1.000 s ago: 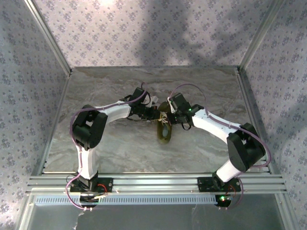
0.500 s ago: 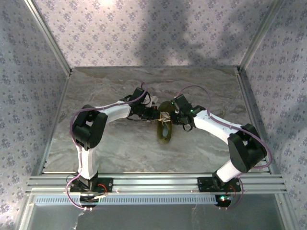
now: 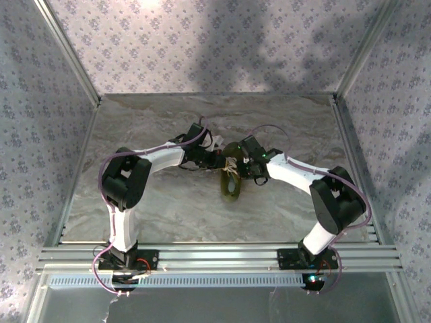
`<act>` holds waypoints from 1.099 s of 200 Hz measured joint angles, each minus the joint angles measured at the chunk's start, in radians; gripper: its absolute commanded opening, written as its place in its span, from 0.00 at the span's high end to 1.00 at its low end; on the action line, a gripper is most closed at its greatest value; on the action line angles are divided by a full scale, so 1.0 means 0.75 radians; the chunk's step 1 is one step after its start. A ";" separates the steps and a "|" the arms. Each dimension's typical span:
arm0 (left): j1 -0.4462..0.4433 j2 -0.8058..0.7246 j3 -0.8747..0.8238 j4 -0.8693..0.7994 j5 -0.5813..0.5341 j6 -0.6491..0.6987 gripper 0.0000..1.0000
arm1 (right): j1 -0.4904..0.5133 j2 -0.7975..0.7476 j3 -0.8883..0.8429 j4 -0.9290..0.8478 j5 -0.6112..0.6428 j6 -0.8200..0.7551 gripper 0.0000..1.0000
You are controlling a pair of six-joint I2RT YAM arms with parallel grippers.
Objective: Tie the shoes
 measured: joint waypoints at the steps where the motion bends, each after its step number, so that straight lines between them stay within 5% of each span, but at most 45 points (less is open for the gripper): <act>1: 0.000 0.000 0.000 0.000 0.001 0.000 1.00 | 0.000 0.000 0.000 0.000 -0.001 -0.002 0.66; 79: 0.000 0.000 0.000 -0.001 0.000 0.001 1.00 | 0.000 -0.163 -0.002 -0.017 0.091 -0.032 0.56; 136: 0.000 0.000 0.000 -0.005 0.001 0.001 1.00 | -0.010 -0.181 -0.003 -0.001 0.078 -0.055 0.90; 220: -0.017 0.000 0.002 -0.011 0.000 0.006 1.00 | 0.067 -0.180 -0.014 0.076 0.054 0.301 1.00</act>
